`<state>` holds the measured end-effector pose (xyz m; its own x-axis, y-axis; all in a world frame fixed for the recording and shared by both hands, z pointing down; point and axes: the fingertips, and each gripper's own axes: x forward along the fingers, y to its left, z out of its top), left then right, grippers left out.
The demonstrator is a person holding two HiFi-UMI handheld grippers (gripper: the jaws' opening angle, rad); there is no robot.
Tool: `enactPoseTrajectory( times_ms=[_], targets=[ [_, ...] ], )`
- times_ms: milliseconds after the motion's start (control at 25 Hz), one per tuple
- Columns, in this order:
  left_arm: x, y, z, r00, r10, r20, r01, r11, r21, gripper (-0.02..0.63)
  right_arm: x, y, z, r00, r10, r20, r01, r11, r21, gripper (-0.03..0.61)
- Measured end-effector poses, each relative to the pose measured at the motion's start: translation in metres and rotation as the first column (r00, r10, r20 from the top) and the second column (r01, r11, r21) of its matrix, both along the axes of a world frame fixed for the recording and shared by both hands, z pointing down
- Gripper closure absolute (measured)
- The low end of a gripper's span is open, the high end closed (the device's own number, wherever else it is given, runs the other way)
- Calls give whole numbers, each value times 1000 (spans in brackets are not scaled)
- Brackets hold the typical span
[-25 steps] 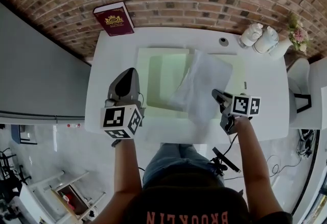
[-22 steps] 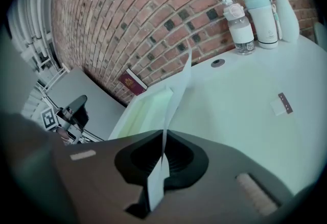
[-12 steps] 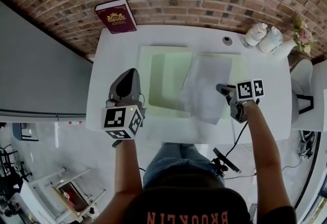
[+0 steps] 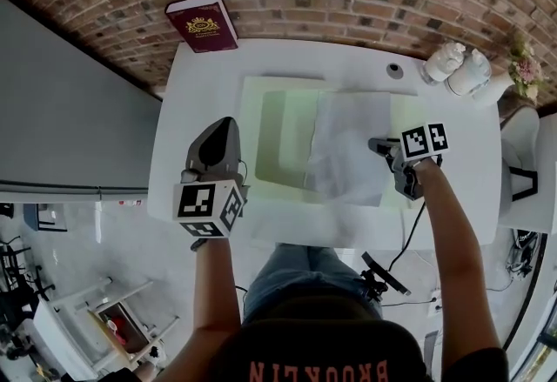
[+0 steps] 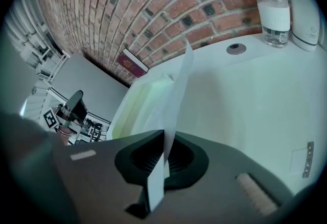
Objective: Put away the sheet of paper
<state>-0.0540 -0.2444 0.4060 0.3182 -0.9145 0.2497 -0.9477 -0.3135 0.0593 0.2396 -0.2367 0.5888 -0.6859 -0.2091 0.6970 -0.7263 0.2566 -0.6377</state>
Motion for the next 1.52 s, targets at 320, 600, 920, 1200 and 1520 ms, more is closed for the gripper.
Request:
enactPoseTrajectory(
  times_ms=[320,600,920,1200,1520],
  targets=[
    [-16,-4,7,1000,-8,8,8,1000,-18,618,-23,-10,9,1000,-8,11,8,1000,-22,575],
    [-33,-10,11,1000,-1,10,1,1000,-27,618,-44,-15,15,1000,9,-8,-9,999,-36,575],
    [-53,-19,13,1000,8,3,-8,1000,-30,618,-75,-18,17,999,36,-5,-37,999,-38,575],
    [-66,-23,15,1000,9,-11,-9,999,-30,618,-101,-24,20,999,45,-2,-45,998,-38,575],
    [-85,-21,19,1000,-5,-19,4,999,-34,618,-134,-28,24,1000,27,0,-27,999,-40,575]
  ],
)
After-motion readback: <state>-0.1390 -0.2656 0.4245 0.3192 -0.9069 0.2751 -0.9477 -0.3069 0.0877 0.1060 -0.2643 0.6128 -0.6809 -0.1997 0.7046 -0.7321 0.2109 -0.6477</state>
